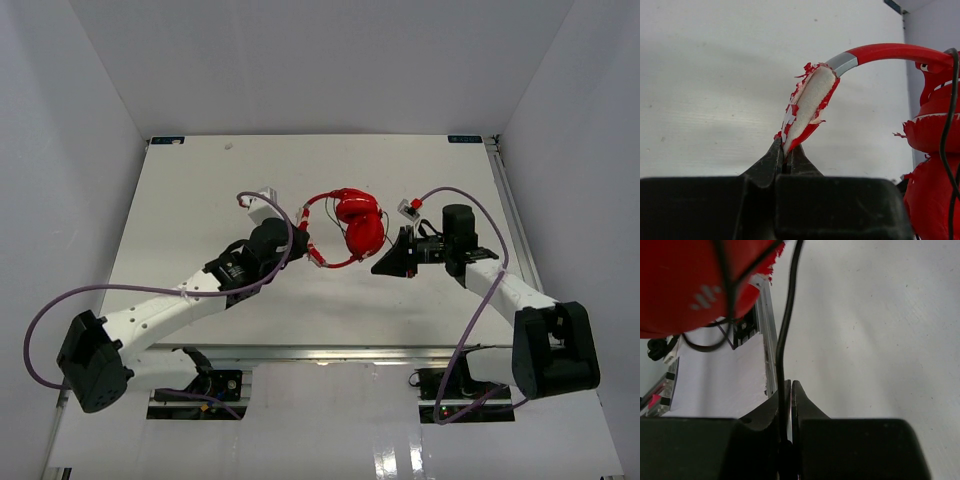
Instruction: Wrap the headphones
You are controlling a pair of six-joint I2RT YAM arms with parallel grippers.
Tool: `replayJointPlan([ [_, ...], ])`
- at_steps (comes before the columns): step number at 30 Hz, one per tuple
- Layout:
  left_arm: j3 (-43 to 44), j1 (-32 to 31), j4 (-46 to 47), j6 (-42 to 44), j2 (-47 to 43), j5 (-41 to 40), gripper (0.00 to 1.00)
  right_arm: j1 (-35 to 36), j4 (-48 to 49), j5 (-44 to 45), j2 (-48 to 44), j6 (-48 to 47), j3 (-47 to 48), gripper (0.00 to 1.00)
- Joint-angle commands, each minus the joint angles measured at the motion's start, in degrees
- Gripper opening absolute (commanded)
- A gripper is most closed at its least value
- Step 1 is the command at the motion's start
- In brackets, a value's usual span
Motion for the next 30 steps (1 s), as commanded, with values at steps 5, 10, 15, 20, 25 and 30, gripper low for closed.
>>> replayJointPlan([
  [5, -3.97, 5.70, 13.86, -11.76, 9.48, 1.77, 0.00, -0.32, 11.04, -2.72, 17.35, 5.53, 1.18, 0.08],
  [10, 1.21, 8.60, 15.53, -12.09, 20.69, 5.27, 0.00, -0.75, 11.00, -1.23, 26.76, 3.84, 3.10, 0.08],
  [15, 10.99, 9.36, 11.20, -11.52, 32.23, 8.22, 0.00, -2.44, 11.52, 0.15, 31.30, 3.32, 3.14, 0.08],
  [20, 18.41, 9.36, 7.67, -10.67, 39.78, 11.58, 0.00, -3.69, 8.44, 2.27, 34.00, 1.74, 4.42, 0.08],
  [25, 24.83, 8.78, 3.11, -7.04, 45.09, 14.54, 0.00, -6.07, 6.45, 2.55, 35.95, 0.79, 5.07, 0.11],
  [30, 27.03, 8.75, 1.04, -3.92, 46.94, 18.10, 0.02, -8.66, 1.64, 2.82, 36.00, -1.94, 6.64, 0.33],
])
